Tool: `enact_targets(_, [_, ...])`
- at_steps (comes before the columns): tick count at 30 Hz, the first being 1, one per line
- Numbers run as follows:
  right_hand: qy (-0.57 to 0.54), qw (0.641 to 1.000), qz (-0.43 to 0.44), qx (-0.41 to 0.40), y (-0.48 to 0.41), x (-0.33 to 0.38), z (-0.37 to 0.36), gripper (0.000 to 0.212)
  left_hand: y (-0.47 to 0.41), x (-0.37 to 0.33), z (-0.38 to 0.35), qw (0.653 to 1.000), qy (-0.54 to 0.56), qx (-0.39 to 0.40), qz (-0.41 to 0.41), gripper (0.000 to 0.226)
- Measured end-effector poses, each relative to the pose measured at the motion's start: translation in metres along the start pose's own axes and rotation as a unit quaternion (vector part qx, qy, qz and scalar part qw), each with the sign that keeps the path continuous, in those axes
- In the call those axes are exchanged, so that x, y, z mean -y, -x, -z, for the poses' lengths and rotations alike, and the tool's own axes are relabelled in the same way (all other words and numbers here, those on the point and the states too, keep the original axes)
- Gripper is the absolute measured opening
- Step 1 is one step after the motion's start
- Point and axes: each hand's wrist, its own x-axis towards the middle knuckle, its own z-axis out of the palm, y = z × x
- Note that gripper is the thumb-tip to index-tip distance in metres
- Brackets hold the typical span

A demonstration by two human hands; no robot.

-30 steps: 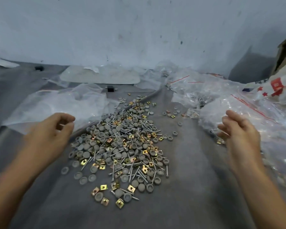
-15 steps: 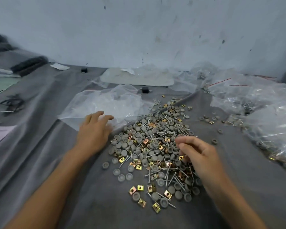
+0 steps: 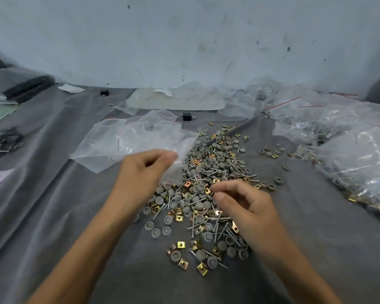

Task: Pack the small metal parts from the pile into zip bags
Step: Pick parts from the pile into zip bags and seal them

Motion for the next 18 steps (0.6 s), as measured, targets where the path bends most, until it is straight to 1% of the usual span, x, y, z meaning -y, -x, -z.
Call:
enact_targets(2, [-0.023,0.999,0.02,-0.01,0.003,0.005,-0.004,0.014,0.024,-0.009,-0.017,0.999,0.024,0.049,0.006,0.021])
enact_targets(4, [-0.062,0.998,0.017,-0.018,0.004,0.009,-0.007,0.009,0.039,-0.014,-0.028,0.996,0.055,0.076,0.009,0.016])
enact_targets(7, [-0.057,0.998,0.014,-0.022,0.007,0.014,-0.007,0.005,0.048,-0.016,-0.032,0.99,0.075,0.116,0.008,0.018])
enact_targets(10, [-0.048,0.998,0.024,-0.021,0.011,0.016,-0.007,0.008,0.049,-0.017,-0.033,0.992,0.042,0.12,-0.015,0.017])
enact_targets(13, [-0.061,0.997,0.009,-0.045,0.008,0.016,-0.007,0.013,0.047,-0.015,-0.032,0.996,0.034,0.078,-0.015,0.01])
enact_targets(15, [-0.081,0.996,-0.001,-0.05,0.006,0.018,-0.004,0.013,0.045,-0.013,-0.027,0.996,0.067,0.06,0.019,0.012])
enact_targets(17, [-0.098,0.995,0.014,-0.026,0.005,0.021,0.0,0.019,0.043,-0.014,-0.022,0.987,0.119,0.093,0.057,0.015])
enact_targets(18, [-0.097,0.995,0.022,-0.027,0.005,0.02,0.001,0.02,0.043,-0.014,-0.02,0.979,0.152,0.113,0.068,0.015])
